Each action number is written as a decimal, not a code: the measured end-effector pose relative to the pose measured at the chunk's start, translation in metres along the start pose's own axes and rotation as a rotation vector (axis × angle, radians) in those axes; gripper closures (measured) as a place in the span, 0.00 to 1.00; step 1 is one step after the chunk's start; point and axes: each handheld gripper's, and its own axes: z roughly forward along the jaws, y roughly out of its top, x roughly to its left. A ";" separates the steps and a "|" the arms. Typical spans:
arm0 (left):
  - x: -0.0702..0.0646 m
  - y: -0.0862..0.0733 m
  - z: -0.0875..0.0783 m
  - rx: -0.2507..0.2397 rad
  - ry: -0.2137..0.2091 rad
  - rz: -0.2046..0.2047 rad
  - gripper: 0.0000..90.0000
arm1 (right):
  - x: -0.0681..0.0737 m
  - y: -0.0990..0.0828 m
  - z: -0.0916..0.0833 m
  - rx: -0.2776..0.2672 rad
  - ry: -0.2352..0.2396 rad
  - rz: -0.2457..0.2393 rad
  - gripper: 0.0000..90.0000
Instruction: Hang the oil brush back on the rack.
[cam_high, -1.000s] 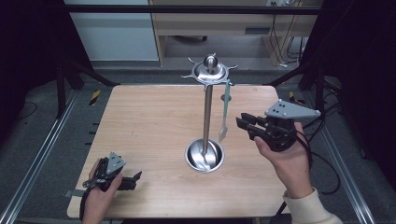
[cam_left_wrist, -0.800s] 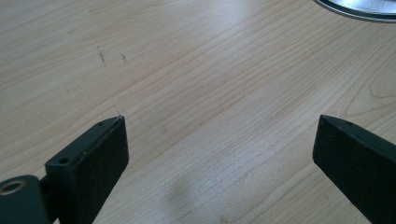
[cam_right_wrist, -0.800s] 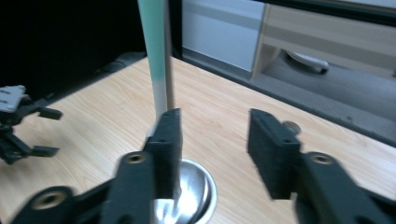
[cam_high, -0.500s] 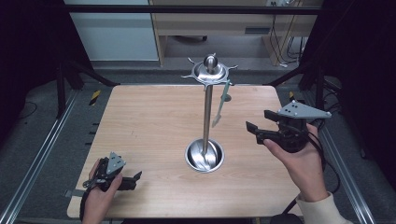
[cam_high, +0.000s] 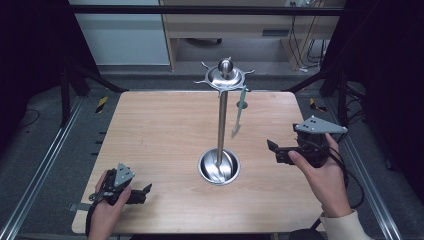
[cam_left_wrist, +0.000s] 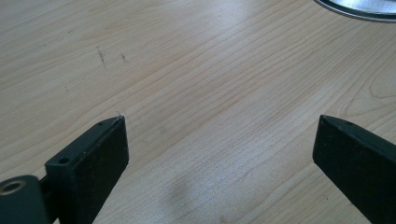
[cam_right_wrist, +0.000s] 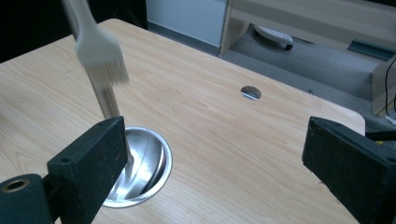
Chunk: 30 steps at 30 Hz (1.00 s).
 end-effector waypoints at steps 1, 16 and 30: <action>0.000 0.000 0.000 0.000 -0.001 -0.002 0.04 | -0.001 -0.003 0.002 0.005 0.002 0.010 0.08; 0.000 -0.001 0.000 0.002 0.002 -0.003 0.04 | -0.010 -0.055 0.037 0.101 -0.012 0.066 0.13; 0.001 -0.001 -0.001 0.000 0.004 -0.009 0.03 | -0.019 -0.081 0.079 0.184 -0.004 0.103 0.13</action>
